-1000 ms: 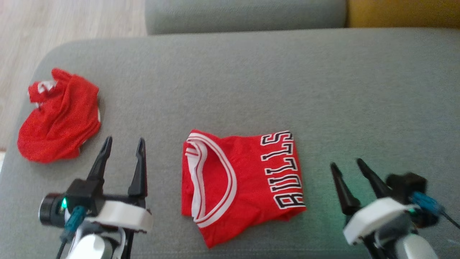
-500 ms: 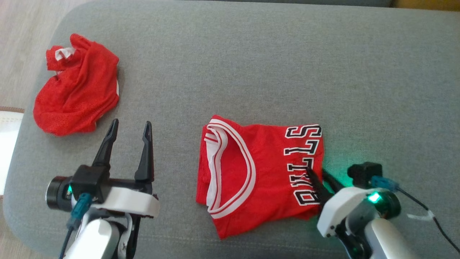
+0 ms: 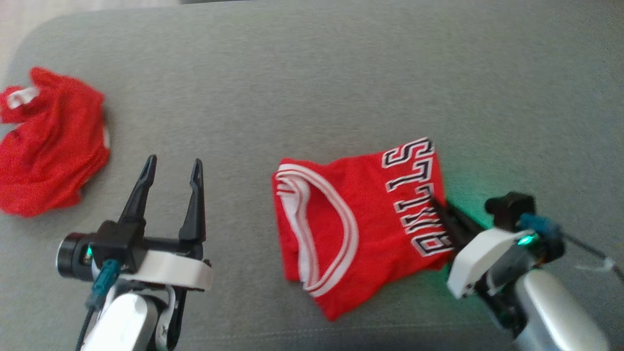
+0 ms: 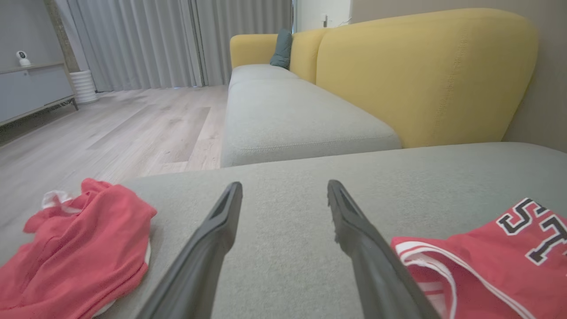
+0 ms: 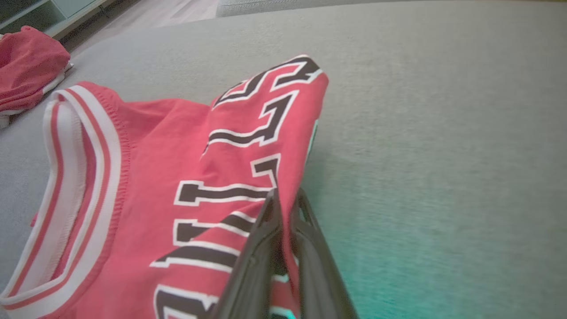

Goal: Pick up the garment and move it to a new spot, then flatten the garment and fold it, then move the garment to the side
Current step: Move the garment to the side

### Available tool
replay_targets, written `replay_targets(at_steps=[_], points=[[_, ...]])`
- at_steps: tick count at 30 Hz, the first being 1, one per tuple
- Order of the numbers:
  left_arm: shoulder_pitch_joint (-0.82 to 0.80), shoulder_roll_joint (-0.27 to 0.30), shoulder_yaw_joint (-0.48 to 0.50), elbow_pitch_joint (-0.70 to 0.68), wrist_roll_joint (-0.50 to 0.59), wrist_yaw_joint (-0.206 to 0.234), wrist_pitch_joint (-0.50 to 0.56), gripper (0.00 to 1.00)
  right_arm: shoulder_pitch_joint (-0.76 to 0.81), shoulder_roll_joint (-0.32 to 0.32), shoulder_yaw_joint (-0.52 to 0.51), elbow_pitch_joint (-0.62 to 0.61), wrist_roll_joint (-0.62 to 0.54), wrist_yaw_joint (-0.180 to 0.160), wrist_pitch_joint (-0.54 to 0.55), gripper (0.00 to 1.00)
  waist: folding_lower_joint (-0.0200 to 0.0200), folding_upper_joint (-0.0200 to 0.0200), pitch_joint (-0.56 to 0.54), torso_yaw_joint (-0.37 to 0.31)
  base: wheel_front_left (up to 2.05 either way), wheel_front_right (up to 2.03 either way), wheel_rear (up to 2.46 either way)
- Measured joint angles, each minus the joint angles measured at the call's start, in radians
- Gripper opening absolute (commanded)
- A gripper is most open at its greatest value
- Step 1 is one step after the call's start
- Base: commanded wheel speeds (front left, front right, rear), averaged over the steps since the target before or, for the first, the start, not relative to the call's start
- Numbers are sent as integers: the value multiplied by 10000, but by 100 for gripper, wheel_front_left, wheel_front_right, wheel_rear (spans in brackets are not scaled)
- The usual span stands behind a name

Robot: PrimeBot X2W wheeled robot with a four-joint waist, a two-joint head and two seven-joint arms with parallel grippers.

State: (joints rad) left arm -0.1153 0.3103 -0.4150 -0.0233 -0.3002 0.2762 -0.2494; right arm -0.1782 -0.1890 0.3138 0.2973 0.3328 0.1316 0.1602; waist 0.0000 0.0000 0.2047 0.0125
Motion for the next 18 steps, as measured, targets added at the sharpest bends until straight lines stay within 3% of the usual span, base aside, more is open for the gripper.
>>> replay_targets(at_steps=[5, 12, 18], points=[[-388, 10, -61, -82, 104, -174, 0, 100, -527, -853, -420, -222, -90, 0, 169, 0, 0, 0, 145, -779, 0, 0, 0], [-1003, -4, -276, -159, 366, -399, -2, 100, -1453, -2410, -1954, -635, -305, 0, 399, 0, 0, 0, 577, -1840, 0, 0, 0], [-1372, -17, -489, -203, 522, -566, -4, 100, -1945, -2865, -3365, -681, -366, 0, 539, 0, 1, 0, 1096, -2263, 0, 0, 0]])
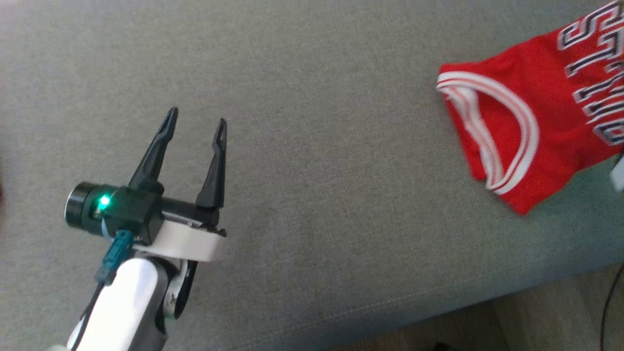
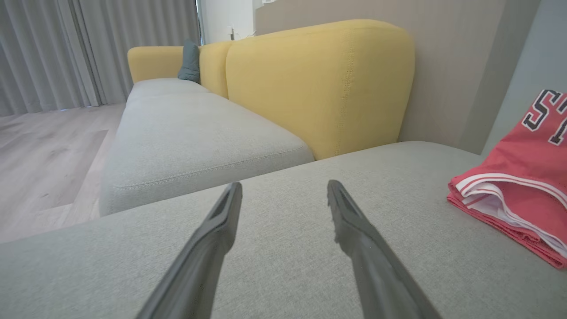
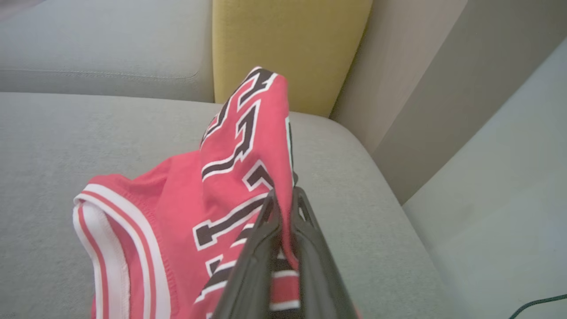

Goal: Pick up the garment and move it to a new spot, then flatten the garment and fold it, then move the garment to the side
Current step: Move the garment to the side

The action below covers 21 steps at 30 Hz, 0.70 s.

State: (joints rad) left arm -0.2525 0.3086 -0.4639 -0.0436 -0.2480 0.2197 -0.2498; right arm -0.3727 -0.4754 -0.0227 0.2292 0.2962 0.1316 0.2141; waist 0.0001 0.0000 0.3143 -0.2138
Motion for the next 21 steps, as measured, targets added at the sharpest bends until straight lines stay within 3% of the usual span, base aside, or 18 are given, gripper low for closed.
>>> replay_targets(at_steps=[14, 21], points=[[-1471, 19, -391, -328, 451, -353, 21, 100, -993, -27, -1975, 543, -719, 0, 61, 0, 0, 0, 1606, -221, 0, 0, 0], [-2206, -13, -495, -328, 546, -604, 31, 100, -1436, 608, -2715, 1383, -1578, 0, -81, 0, 1, 0, 2416, -83, 0, 0, 0]])
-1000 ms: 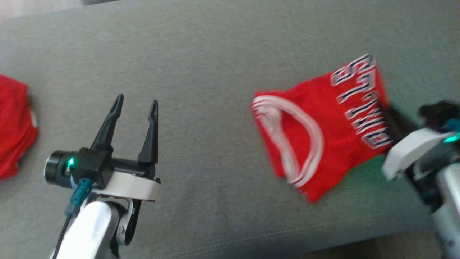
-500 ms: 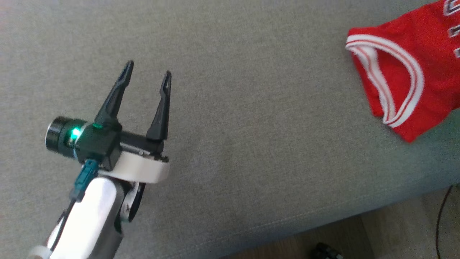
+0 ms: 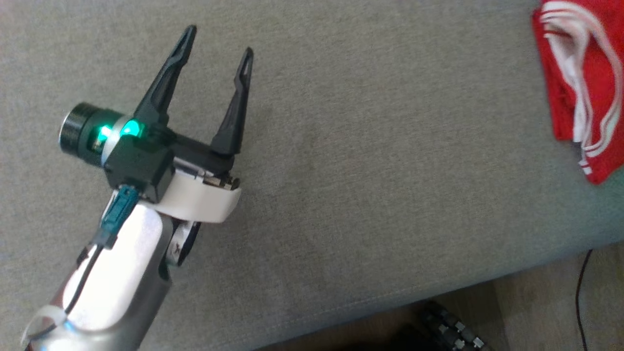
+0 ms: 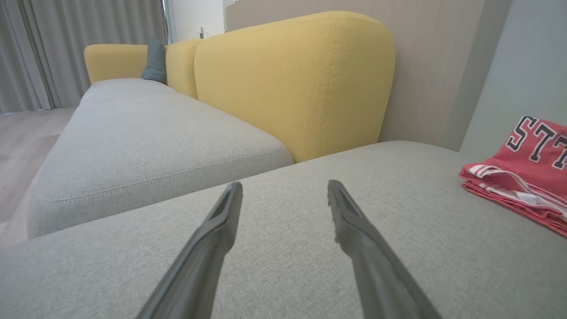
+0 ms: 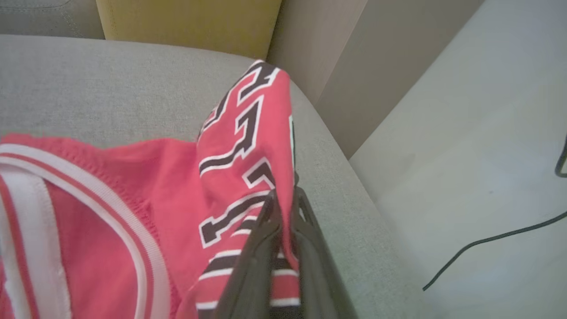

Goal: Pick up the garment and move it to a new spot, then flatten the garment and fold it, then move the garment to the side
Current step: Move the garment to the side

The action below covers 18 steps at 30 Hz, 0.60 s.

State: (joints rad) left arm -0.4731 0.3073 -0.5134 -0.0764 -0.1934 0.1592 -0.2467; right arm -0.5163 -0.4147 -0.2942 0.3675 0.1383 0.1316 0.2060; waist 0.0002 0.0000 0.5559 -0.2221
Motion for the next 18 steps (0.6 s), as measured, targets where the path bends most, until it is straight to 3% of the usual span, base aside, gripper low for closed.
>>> replay_targets(at_steps=[2, 4, 5, 6, 13, 18], points=[[-145, -35, -56, 48, 0, -23, -2, 100, -151, 128, -192, 318, -276, 0, -238, 0, 0, 0, 188, 77, 0, 0, 0], [-250, -63, -132, 144, 0, -92, -4, 100, -324, 242, -408, 598, -493, 0, -493, 43, 0, 0, 321, 178, 0, 0, 0], [-261, -77, -148, 155, 0, -102, -13, 100, -386, 270, -447, 715, -591, 0, -610, 76, 0, 0, 364, 229, 0, 0, 0], [-256, -84, -165, 188, 0, -105, -13, 100, -450, 324, -514, 803, -708, 0, -748, 100, 0, 0, 391, 273, 0, 0, 0], [-196, -288, -134, 497, -90, -94, -29, 100, -334, 1011, -1402, 867, -1400, 0, -1639, 100, -2, 0, 16, 391, 0, 0, 0], [340, -339, 119, 662, -232, 2, -102, 100, 607, 1547, -1461, -2, -1467, 0, -2151, 100, -2, 0, -573, 491, 0, 0, 0]])
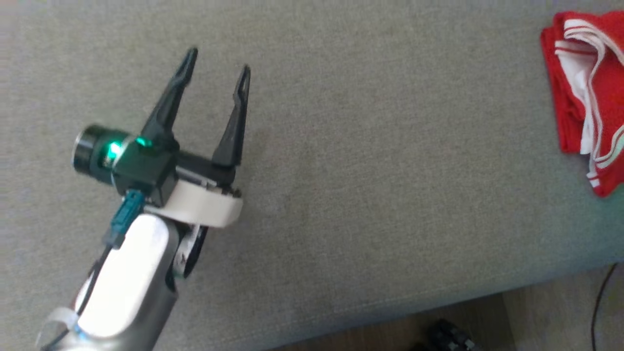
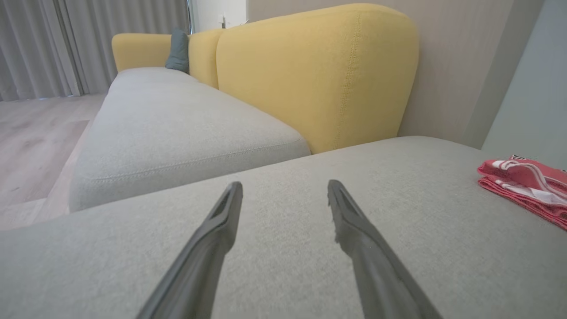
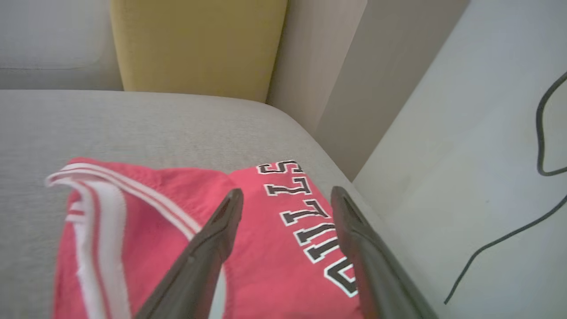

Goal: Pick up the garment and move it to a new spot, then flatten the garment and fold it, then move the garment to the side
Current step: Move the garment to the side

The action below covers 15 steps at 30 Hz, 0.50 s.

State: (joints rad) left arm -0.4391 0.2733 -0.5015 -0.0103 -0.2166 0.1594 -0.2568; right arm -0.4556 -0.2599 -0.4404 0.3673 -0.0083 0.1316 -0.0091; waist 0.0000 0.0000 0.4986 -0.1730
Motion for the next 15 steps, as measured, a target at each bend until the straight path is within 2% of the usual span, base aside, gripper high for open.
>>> replay_targets(at_steps=[6, 15], points=[[892, -65, 276, 146, -232, 203, 2, 100, 1079, 817, 629, -1095, 184, 0, -113, 100, 0, 0, -741, 145, 0, 0, 0], [2555, -257, 915, 376, -537, 623, 2, 100, 2678, 1685, 2445, -2383, 577, 0, -173, 100, 0, 0, -2109, 712, 0, 0, 0]])
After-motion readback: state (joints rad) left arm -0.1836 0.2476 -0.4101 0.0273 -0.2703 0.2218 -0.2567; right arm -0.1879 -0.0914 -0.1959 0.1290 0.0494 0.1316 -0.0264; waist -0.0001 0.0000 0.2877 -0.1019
